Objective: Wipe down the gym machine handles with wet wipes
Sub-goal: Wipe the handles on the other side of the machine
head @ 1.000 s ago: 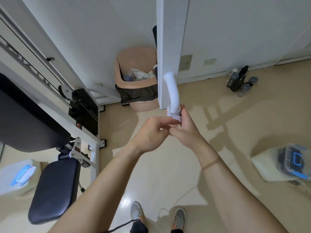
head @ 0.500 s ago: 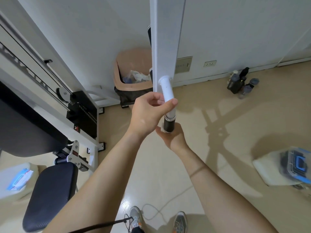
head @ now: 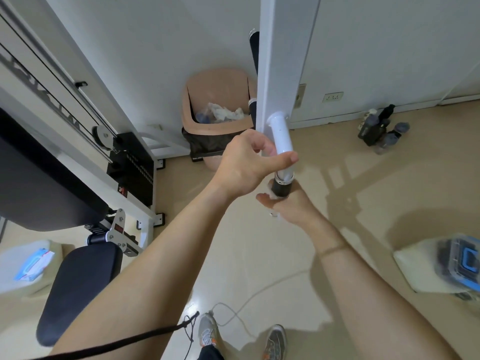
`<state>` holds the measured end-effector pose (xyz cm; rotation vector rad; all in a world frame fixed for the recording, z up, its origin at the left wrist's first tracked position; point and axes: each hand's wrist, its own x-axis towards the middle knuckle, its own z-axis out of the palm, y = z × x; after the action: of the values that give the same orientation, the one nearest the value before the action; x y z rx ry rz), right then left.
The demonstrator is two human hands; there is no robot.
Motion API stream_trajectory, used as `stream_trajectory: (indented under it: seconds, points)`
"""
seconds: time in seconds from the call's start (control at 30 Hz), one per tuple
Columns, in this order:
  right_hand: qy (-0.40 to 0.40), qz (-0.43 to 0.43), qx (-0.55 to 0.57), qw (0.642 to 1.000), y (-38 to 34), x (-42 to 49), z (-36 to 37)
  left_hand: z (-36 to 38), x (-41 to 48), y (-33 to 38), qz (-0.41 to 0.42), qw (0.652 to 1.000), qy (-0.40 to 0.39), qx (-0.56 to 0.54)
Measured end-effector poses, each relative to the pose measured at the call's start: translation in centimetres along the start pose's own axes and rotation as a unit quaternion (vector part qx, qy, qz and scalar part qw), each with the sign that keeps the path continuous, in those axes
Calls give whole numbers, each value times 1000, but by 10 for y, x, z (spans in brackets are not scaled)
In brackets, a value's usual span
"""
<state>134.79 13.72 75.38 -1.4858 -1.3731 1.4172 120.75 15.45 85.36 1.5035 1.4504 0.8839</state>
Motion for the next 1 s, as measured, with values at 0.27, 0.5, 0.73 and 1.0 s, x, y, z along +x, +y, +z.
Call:
stream_trajectory:
  seconds: [0.27, 0.5, 0.73, 1.0]
  points:
    - [288, -6, 196, 937, 35, 0, 47, 9, 0, 1, -6, 1000, -17, -17]
    - [15, -37, 35, 999, -24, -10, -6, -3, 1, -1, -8, 999, -33, -8]
    - [241, 9, 89, 966, 39, -6, 49, 0, 0, -3, -11, 999, -35, -7]
    - [123, -101, 83, 984, -28, -11, 9, -2, -5, -2, -16, 998, -46, -44]
